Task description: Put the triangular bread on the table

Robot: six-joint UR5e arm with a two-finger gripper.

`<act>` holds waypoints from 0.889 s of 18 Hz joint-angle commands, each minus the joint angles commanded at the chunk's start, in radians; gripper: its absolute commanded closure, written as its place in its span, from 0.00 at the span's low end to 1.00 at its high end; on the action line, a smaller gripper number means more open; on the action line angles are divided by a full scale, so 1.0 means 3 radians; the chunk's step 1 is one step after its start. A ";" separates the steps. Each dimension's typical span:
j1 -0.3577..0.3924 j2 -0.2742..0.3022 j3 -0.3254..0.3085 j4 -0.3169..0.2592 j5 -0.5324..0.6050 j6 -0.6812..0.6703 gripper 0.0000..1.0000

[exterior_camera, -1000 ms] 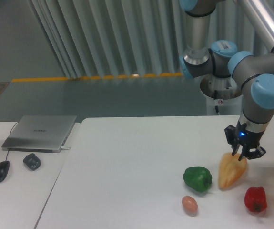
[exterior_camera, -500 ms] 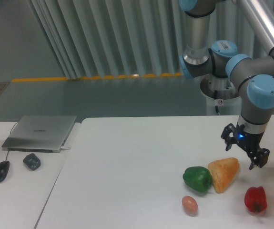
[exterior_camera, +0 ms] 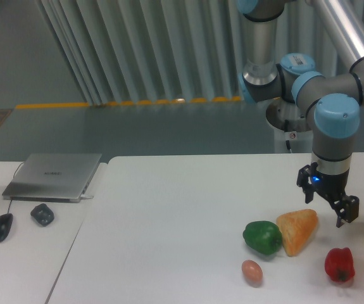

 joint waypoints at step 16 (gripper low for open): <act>0.0184 0.0000 0.0143 0.0306 0.0520 0.1266 0.00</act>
